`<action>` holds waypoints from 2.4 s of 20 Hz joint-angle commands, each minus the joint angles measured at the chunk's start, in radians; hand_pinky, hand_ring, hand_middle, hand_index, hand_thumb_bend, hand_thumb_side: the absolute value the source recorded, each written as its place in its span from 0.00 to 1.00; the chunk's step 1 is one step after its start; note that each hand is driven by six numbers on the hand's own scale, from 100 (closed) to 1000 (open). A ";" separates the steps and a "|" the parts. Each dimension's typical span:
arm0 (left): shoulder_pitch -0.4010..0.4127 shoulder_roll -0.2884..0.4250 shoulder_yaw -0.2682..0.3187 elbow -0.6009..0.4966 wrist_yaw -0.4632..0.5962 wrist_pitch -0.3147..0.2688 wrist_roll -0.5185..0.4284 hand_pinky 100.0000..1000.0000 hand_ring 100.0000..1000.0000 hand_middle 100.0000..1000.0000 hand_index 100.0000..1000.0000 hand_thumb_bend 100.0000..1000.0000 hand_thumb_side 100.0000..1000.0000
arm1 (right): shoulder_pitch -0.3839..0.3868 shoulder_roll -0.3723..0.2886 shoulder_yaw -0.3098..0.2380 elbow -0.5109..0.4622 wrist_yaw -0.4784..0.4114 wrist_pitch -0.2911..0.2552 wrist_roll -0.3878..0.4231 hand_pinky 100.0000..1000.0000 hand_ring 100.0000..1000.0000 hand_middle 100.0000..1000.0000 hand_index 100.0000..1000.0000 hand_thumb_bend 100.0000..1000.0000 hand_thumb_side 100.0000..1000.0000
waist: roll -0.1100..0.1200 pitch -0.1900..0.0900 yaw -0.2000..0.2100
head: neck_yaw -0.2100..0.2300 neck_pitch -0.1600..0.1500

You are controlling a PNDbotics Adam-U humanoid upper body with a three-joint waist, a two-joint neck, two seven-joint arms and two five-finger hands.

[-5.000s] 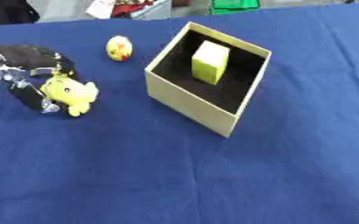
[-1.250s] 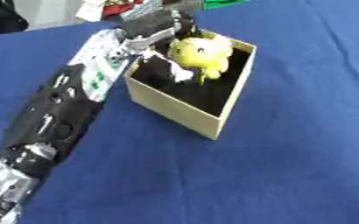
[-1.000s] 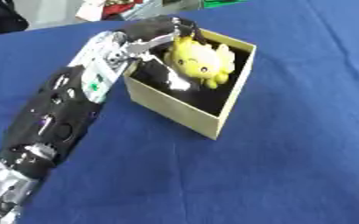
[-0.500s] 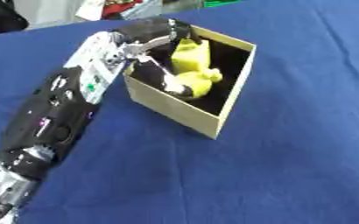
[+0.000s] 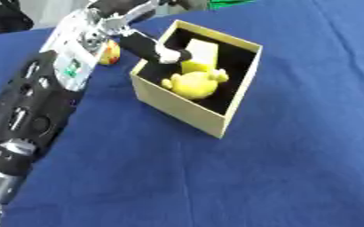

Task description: Pick up objects on the table and place them in the box.

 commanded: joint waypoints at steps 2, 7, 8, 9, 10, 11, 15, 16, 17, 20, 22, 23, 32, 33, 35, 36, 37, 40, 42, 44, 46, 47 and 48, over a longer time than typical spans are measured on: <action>-0.006 0.099 0.041 -0.031 0.023 0.073 0.055 0.79 0.80 0.76 0.83 0.51 0.49 | 0.003 -0.030 -0.014 -0.016 0.010 0.001 -0.008 0.82 0.68 0.63 0.74 0.00 0.83 | -0.014 -0.033 0.011 | -0.011 0.008; 0.040 0.172 0.069 -0.014 0.018 0.111 0.082 0.79 0.80 0.76 0.83 0.50 0.50 | 0.010 -0.031 -0.017 -0.016 0.014 0.001 -0.013 0.82 0.68 0.63 0.74 0.00 0.82 | -0.025 -0.037 0.024 | -0.011 0.015; 0.050 0.182 0.074 -0.007 0.018 0.114 0.084 0.79 0.81 0.76 0.83 0.50 0.50 | 0.011 -0.031 -0.018 -0.016 0.015 0.000 -0.014 0.82 0.68 0.63 0.74 0.00 0.82 | -0.028 -0.037 0.025 | -0.009 0.016; 0.059 0.192 0.079 0.001 0.016 0.117 0.086 0.79 0.81 0.76 0.82 0.49 0.50 | 0.011 -0.032 -0.018 -0.016 0.016 0.000 -0.015 0.82 0.68 0.63 0.74 0.00 0.82 | -0.032 -0.036 0.026 | -0.006 0.017; 0.066 0.200 0.083 0.009 0.013 0.117 0.087 0.79 0.81 0.76 0.82 0.50 0.51 | 0.012 -0.033 -0.019 -0.016 0.016 -0.001 -0.016 0.82 0.68 0.63 0.74 0.00 0.82 | -0.035 -0.035 0.027 | -0.002 0.017; 0.073 0.207 0.086 0.016 0.010 0.118 0.089 0.79 0.81 0.76 0.82 0.50 0.51 | 0.012 -0.034 -0.020 -0.016 0.017 -0.002 -0.016 0.82 0.68 0.63 0.74 0.00 0.82 | -0.038 -0.033 0.027 | 0.004 0.015; 0.084 0.218 0.096 0.042 0.000 0.125 0.091 0.79 0.80 0.75 0.82 0.52 0.53 | 0.010 -0.035 -0.019 -0.016 0.019 -0.005 -0.018 0.82 0.68 0.63 0.74 0.00 0.82 | -0.050 -0.023 0.025 | 0.026 0.006; 0.084 0.218 0.098 0.047 -0.004 0.129 0.091 0.79 0.80 0.74 0.82 0.52 0.52 | 0.009 -0.035 -0.019 -0.016 0.019 -0.005 -0.018 0.82 0.68 0.63 0.74 0.00 0.82 | -0.053 -0.020 0.023 | 0.031 0.003; 0.082 0.219 0.100 0.053 -0.007 0.133 0.091 0.78 0.80 0.73 0.82 0.55 0.50 | 0.008 -0.035 -0.019 -0.016 0.020 -0.005 -0.018 0.82 0.68 0.63 0.74 0.00 0.82 | -0.055 -0.016 0.022 | 0.035 -0.001; 0.075 0.218 0.106 0.077 -0.024 0.149 0.083 0.79 0.80 0.74 0.84 0.62 0.48 | 0.003 -0.036 -0.018 -0.016 0.020 -0.006 -0.017 0.82 0.68 0.63 0.74 0.00 0.82 | -0.059 -0.005 0.016 | 0.044 -0.014; 0.065 0.212 0.114 0.099 -0.033 0.166 0.076 0.80 0.81 0.74 0.85 0.68 0.49 | -0.001 -0.037 -0.017 -0.016 0.020 -0.007 -0.016 0.82 0.68 0.63 0.74 0.00 0.82 | -0.060 0.003 0.011 | 0.048 -0.026; 0.060 0.210 0.117 0.110 -0.038 0.174 0.072 0.80 0.81 0.75 0.85 0.72 0.52 | -0.003 -0.037 -0.016 -0.016 0.020 -0.007 -0.015 0.82 0.68 0.63 0.74 0.00 0.82 | -0.060 0.006 0.009 | 0.050 -0.031; 0.007 0.192 0.151 0.232 -0.102 0.255 0.036 0.82 0.83 0.78 0.86 0.87 0.64 | -0.023 -0.038 -0.010 -0.016 0.017 -0.010 -0.010 0.82 0.68 0.63 0.74 0.00 0.82 | -0.050 0.028 -0.013 | 0.063 -0.080; 0.002 0.191 0.156 0.244 -0.113 0.261 0.034 0.83 0.83 0.78 0.86 0.86 0.64 | -0.025 -0.038 -0.010 -0.016 0.016 -0.010 -0.009 0.82 0.68 0.63 0.74 0.00 0.82 | -0.048 0.029 -0.015 | 0.064 -0.083; -0.002 0.192 0.162 0.265 -0.136 0.271 0.032 0.83 0.84 0.78 0.86 0.86 0.64 | -0.028 -0.039 -0.009 -0.016 0.015 -0.010 -0.008 0.82 0.68 0.63 0.74 0.00 0.82 | -0.045 0.032 -0.018 | 0.064 -0.091; -0.004 0.192 0.164 0.273 -0.146 0.274 0.029 0.83 0.84 0.78 0.86 0.86 0.64 | -0.029 -0.039 -0.009 -0.016 0.015 -0.010 -0.008 0.82 0.68 0.63 0.74 0.00 0.82 | -0.044 0.033 -0.019 | 0.063 -0.093; -0.005 0.192 0.166 0.279 -0.154 0.277 0.027 0.83 0.84 0.78 0.86 0.85 0.64 | -0.030 -0.039 -0.009 -0.016 0.014 -0.010 -0.008 0.82 0.68 0.63 0.74 0.00 0.83 | -0.042 0.034 -0.020 | 0.063 -0.095; -0.003 0.190 0.171 0.294 -0.171 0.286 0.018 0.83 0.83 0.77 0.85 0.85 0.65 | -0.032 -0.039 -0.008 -0.016 0.014 -0.010 -0.007 0.82 0.68 0.63 0.74 0.00 0.83 | -0.038 0.038 -0.024 | 0.063 -0.096; -0.003 0.186 0.174 0.300 -0.166 0.289 0.006 0.83 0.83 0.77 0.85 0.85 0.65 | -0.032 -0.038 -0.009 -0.016 0.014 -0.009 -0.007 0.82 0.68 0.63 0.74 0.00 0.83 | -0.036 0.041 -0.026 | 0.063 -0.095; -0.002 0.184 0.173 0.302 -0.152 0.283 -0.009 0.82 0.83 0.77 0.85 0.84 0.64 | -0.031 -0.038 -0.009 -0.016 0.014 -0.008 -0.008 0.82 0.68 0.63 0.74 0.00 0.83 | -0.034 0.043 -0.026 | 0.062 -0.093; -0.002 0.183 0.169 0.297 -0.136 0.271 -0.029 0.82 0.83 0.78 0.85 0.82 0.62 | -0.029 -0.039 -0.010 -0.016 0.014 -0.006 -0.010 0.82 0.68 0.63 0.74 0.00 0.83 | -0.033 0.045 -0.024 | 0.061 -0.088; -0.003 0.182 0.168 0.292 -0.125 0.263 -0.040 0.82 0.83 0.79 0.85 0.81 0.60 | -0.029 -0.039 -0.010 -0.016 0.014 -0.004 -0.011 0.82 0.68 0.63 0.74 0.00 0.83 | -0.032 0.046 -0.024 | 0.060 -0.086; -0.004 0.180 0.167 0.287 -0.110 0.253 -0.054 0.82 0.83 0.79 0.85 0.79 0.58 | -0.028 -0.039 -0.010 -0.016 0.014 -0.002 -0.012 0.82 0.68 0.63 0.74 0.00 0.83 | -0.032 0.046 -0.023 | 0.059 -0.084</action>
